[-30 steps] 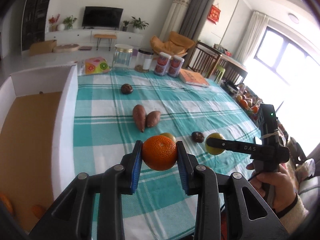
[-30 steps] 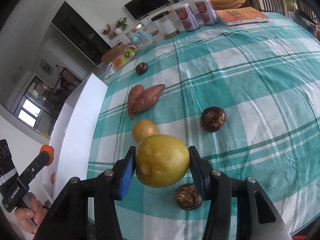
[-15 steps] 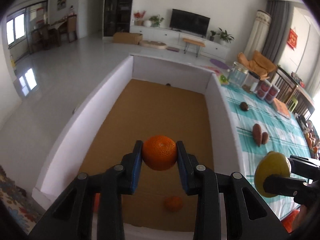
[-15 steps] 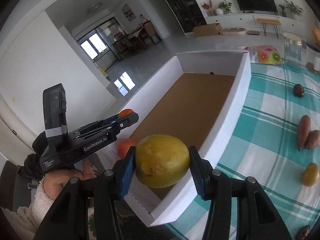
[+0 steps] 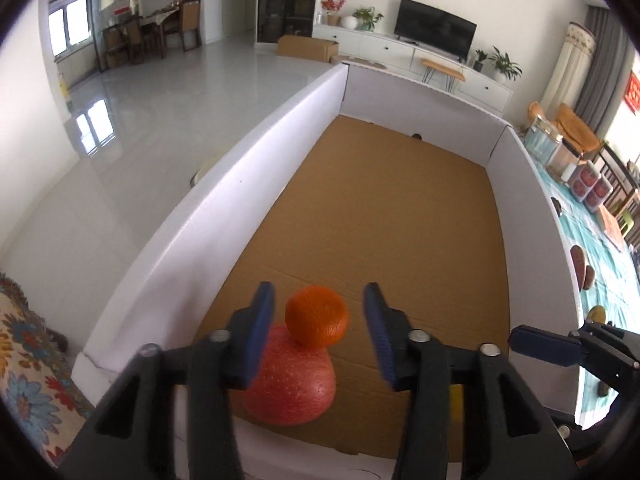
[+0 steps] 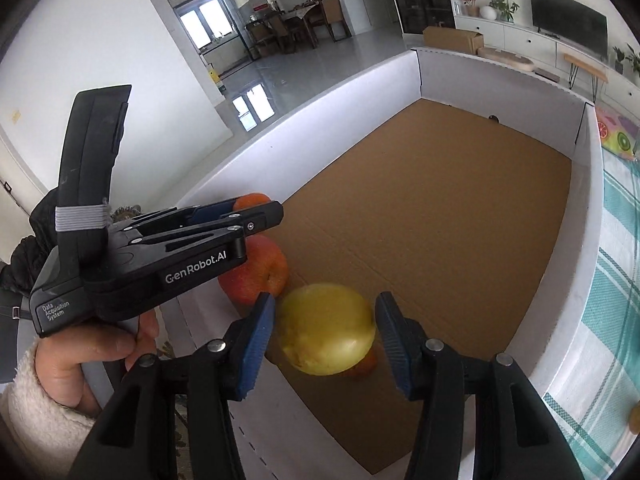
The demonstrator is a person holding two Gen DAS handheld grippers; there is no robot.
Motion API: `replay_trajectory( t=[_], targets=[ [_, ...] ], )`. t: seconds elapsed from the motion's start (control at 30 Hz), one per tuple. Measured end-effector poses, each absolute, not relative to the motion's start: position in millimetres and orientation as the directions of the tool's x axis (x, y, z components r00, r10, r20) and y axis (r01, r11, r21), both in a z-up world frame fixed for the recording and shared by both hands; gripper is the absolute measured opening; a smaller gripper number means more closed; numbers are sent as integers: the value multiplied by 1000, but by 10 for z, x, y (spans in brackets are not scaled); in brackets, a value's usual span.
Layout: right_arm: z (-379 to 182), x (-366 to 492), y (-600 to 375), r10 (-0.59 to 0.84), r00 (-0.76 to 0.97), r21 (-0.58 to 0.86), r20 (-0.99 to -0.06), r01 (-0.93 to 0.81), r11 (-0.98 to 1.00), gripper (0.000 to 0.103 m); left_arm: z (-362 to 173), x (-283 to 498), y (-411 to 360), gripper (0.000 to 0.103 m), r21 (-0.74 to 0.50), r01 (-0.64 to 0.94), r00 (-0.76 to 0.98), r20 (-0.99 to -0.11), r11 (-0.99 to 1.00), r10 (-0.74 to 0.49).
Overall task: Organize fruits
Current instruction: 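Carry both fruits into the white box and open both tools, then withdraw both tools from the box back over the table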
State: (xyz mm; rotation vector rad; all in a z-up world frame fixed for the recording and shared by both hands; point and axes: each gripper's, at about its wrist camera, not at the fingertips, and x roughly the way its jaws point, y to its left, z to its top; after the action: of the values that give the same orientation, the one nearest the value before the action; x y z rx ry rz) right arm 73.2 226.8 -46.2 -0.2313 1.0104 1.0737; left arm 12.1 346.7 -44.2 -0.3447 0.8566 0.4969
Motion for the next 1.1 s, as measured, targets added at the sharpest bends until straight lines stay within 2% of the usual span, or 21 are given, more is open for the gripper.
replay_trajectory(
  t=[0.03,0.17,0.23,0.27,0.37,0.53,0.6,0.7,0.83,1.1],
  targets=[
    [-436,737,2215,627,117,290,-770,-811,507,71,-434,111,3461,82,-84,-561,549,-782,824,294],
    [-277,766,1792,643,227,246,-732,-791,560,81,-308,83,3361,82,-117,-556,594,-748,823,295],
    [-220,791,1458,628,306,209,-715,-763,611,92,-195,110,3209,82,-134,-523,632,-723,842,278],
    [-191,775,1268,615,350,189,-707,-744,641,94,-135,138,3103,82,-141,-498,653,-711,856,262],
    [-177,808,570,545,475,134,-691,-657,742,97,49,245,2656,82,-157,-380,716,-674,911,183],
    [-344,1111,-698,317,639,42,-701,-406,913,99,196,473,1656,83,-225,-91,760,-645,970,-78],
    [-430,1286,-1182,234,659,48,-715,-288,956,99,160,587,1243,83,-243,18,735,-655,970,-178],
    [-596,1481,-1941,140,667,91,-732,-108,990,99,17,805,753,83,-247,118,689,-677,962,-258],
    [-724,1471,-2631,85,659,161,-747,55,985,99,-337,1104,367,83,-214,135,638,-728,967,-251],
    [-1017,1509,-3075,48,627,233,-777,216,948,99,-983,1392,212,83,-63,68,633,-769,996,-91]
  ],
)
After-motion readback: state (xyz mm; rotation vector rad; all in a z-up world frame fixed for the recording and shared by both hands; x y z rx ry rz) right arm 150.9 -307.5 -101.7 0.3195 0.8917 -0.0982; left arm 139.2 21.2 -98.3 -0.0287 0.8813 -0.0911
